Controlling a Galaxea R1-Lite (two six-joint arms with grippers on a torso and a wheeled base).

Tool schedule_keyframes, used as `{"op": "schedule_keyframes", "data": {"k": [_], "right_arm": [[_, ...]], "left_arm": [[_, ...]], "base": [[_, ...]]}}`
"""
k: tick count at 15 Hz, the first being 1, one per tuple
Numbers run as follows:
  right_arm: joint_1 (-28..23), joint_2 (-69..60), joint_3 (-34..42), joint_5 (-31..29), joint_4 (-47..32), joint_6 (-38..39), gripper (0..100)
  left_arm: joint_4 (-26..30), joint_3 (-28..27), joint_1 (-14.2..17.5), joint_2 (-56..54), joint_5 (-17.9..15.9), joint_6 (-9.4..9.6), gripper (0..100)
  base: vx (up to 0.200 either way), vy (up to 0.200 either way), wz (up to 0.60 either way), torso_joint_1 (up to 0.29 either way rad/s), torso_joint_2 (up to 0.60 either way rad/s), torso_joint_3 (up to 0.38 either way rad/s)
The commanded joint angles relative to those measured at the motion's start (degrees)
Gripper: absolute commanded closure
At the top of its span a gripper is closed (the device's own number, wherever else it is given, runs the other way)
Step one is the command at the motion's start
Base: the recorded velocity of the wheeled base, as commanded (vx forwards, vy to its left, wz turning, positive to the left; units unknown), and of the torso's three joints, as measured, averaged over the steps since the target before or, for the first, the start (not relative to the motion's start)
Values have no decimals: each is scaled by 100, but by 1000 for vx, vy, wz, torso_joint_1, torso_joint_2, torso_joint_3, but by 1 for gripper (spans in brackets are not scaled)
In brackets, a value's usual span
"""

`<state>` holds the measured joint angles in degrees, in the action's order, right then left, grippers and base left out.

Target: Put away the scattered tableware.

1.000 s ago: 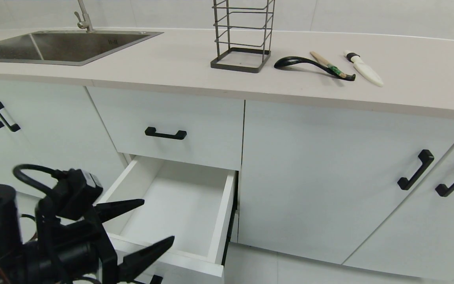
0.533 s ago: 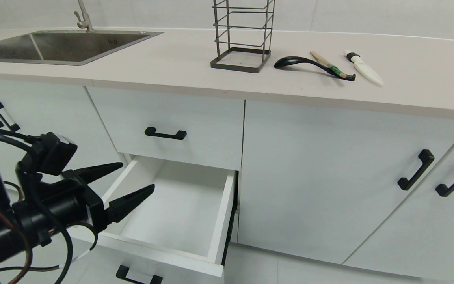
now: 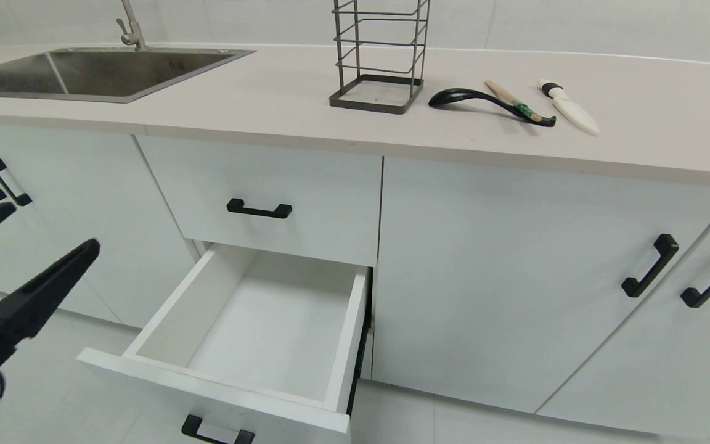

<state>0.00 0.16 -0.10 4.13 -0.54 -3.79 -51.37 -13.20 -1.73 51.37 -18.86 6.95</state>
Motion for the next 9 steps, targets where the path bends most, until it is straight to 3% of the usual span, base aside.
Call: {"op": "schedule_keyframes", "data": {"k": [1,2,7,9], "right_arm": [[0,11,1,0,1,-8,100],[0,11,1,9,1,1,100],[0,2,1,9,1,1,100],[0,11,1,9,1,1,100]], "left_arm": [[400,863,226,-1665,14,-27,0],[1200,1259,226,-2413,31,-71,0],[4847,1311,358,-4803,49,-141,0],[4917,1276,296,-4891,348,-343,0]], "base": [[0,0,0,0,0,0],[0,0,0,0,0,0],[0,0,0,0,0,0],[0,0,0,0,0,0]]}}
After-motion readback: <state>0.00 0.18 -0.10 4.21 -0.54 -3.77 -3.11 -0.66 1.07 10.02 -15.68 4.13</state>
